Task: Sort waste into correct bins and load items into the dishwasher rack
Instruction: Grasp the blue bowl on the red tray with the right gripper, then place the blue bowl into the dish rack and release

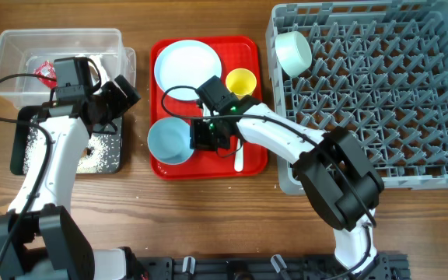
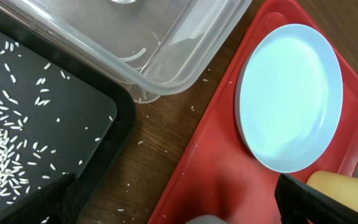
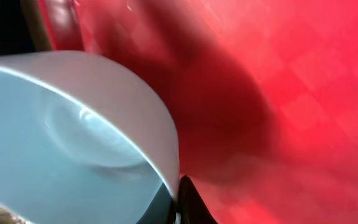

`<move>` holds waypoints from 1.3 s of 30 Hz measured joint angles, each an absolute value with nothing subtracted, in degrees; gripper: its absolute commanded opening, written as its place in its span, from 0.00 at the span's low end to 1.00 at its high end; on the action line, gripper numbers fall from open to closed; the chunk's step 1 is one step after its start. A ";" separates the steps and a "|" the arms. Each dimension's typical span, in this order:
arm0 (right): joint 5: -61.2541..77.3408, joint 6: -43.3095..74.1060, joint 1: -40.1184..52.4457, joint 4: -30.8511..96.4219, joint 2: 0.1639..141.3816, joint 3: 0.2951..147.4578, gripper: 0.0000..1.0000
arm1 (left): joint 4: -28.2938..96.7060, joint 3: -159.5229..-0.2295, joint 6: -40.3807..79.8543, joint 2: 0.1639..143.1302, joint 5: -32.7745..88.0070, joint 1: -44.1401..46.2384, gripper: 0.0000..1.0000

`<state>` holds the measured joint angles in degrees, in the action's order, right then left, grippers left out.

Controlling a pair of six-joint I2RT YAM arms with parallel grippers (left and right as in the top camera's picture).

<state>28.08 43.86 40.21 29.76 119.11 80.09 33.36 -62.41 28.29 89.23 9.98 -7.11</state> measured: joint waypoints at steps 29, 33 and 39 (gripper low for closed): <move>-72.60 12.56 29.47 51.79 101.19 80.05 0.04 | 33.36 -62.41 28.29 89.23 10.00 -7.11 1.00; -70.06 10.13 29.47 51.59 105.78 79.96 0.04 | 33.36 -62.41 28.27 89.23 9.98 -7.11 1.00; -69.21 9.72 29.47 50.87 106.21 79.96 0.04 | 33.36 -62.41 28.27 89.23 9.98 -7.11 1.00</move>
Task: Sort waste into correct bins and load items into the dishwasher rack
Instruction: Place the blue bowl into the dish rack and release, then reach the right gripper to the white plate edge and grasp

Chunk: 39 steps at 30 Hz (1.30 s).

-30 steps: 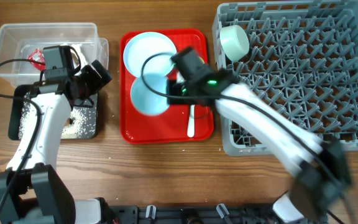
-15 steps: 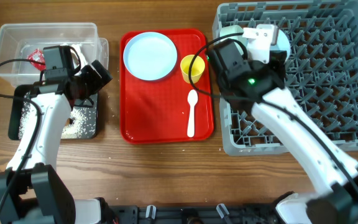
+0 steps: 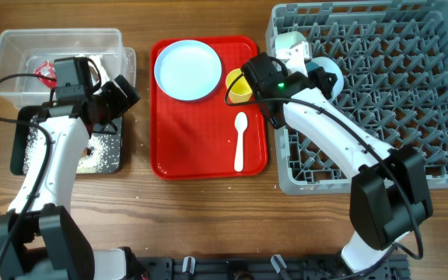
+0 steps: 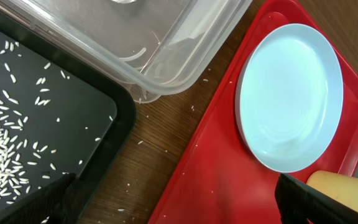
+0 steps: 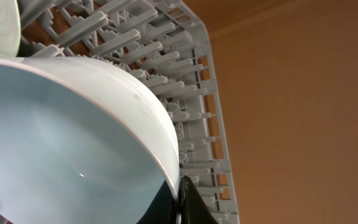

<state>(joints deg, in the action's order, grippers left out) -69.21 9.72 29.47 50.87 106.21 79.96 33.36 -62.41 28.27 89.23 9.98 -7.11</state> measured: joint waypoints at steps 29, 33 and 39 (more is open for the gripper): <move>8.75 10.28 32.95 22.13 94.54 81.54 0.84 | 33.36 -62.41 28.27 89.23 9.98 -7.11 1.00; 16.56 17.19 34.85 8.03 94.91 82.13 0.72 | 33.32 -62.43 28.12 89.23 10.00 -7.11 1.00; -0.19 22.17 41.71 11.90 106.74 84.60 0.69 | 33.36 -62.41 28.12 89.23 10.00 -7.11 1.00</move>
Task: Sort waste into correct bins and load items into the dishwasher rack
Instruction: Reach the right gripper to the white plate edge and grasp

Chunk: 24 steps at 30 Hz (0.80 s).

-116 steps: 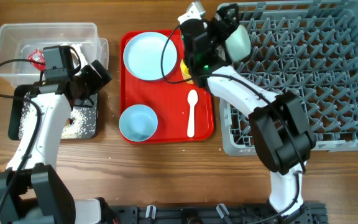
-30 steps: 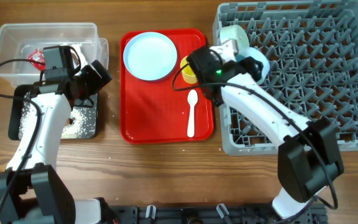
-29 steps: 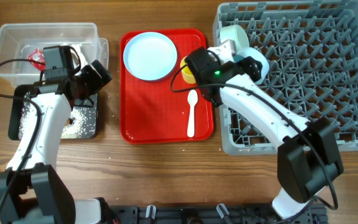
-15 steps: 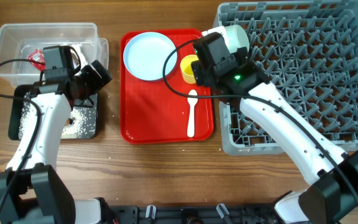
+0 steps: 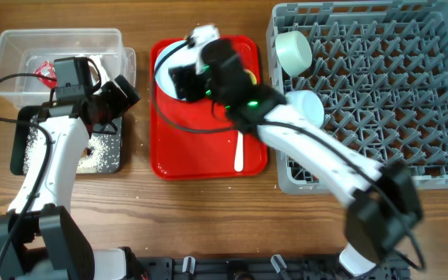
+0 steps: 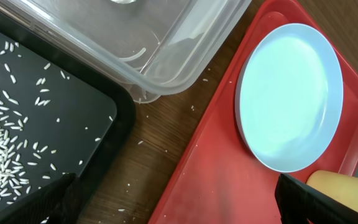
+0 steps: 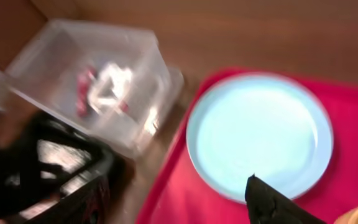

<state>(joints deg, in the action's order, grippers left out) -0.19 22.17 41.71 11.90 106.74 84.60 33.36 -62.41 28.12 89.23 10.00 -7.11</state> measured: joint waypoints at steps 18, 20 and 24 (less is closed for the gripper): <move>-0.86 43.79 36.18 29.74 131.09 102.59 0.47 | 33.36 -62.43 28.12 89.23 9.98 -7.11 1.00; -0.54 44.84 36.23 29.63 131.46 102.61 0.47 | 33.36 -62.41 28.12 89.23 9.98 -7.11 1.00; -0.01 45.67 36.32 30.11 131.59 102.61 0.47 | 33.36 -62.43 28.12 89.23 9.98 -7.11 1.00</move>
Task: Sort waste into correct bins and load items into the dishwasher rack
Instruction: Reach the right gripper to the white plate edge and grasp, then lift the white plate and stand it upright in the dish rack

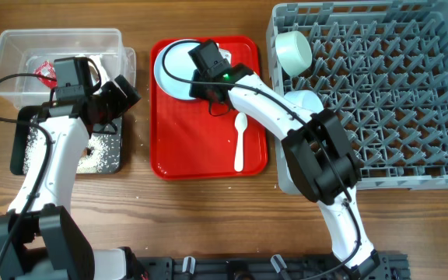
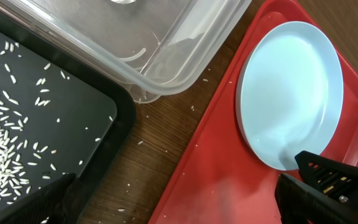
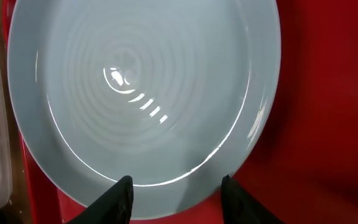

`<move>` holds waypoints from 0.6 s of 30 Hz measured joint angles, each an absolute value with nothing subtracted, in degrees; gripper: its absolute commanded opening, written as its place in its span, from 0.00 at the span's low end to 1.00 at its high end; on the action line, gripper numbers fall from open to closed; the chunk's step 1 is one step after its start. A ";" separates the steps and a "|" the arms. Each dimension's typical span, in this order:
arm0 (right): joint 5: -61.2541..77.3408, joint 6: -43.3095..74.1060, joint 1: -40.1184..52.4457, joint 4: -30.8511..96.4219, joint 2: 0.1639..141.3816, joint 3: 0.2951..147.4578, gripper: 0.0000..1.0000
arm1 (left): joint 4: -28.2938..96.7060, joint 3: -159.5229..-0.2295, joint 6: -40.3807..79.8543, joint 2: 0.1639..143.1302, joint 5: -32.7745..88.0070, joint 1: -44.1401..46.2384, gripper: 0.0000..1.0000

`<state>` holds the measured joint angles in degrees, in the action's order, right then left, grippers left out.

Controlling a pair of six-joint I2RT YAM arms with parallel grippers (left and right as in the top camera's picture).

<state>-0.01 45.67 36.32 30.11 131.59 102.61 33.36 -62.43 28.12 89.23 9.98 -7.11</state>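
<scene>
A light blue plate (image 3: 142, 81) lies at the back of the red tray (image 1: 193, 148). My right gripper (image 3: 178, 200) hangs open just over the plate's near rim, one finger on either side, holding nothing. Overhead, the right gripper (image 1: 215, 101) sits at the plate's (image 1: 173, 66) near right edge. A white spoon (image 1: 239, 144) lies on the tray. A pale blue bowl (image 1: 308, 101) and a greenish cup (image 1: 292, 48) sit in the grey rack (image 1: 379, 93). Only an edge of the yellow cup shows. My left gripper (image 2: 179, 208) is open and empty over bare wood.
A clear plastic bin (image 1: 61, 47) with a red wrapper stands at the back left. In front of it is a black tray (image 1: 53, 152) scattered with rice. The rack fills the right side of the table.
My right gripper was higher, over the back of the tray; now it is low and close over the plate's near rim, still open. The left arm has not moved.
My right gripper was shut on the blue bowl on the red tray. Then it held the bowl at the rack's left side. Then the bowl sat in the rack and the gripper was empty over the tray. Now it hangs open over the plate.
</scene>
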 measured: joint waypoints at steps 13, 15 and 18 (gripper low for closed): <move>0.64 48.77 36.73 31.20 133.82 103.24 0.06 | 33.36 -62.43 28.12 89.23 9.98 -7.11 1.00; 1.06 49.01 36.64 31.27 134.30 103.24 0.05 | 33.36 -62.41 28.12 89.23 9.98 -7.11 1.00; 1.32 48.77 36.82 30.68 134.39 103.28 0.05 | 33.36 -62.43 28.12 89.23 9.98 -7.11 1.00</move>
<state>1.32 48.77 36.82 30.68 134.39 103.28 33.36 -62.43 28.12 89.23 9.98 -7.11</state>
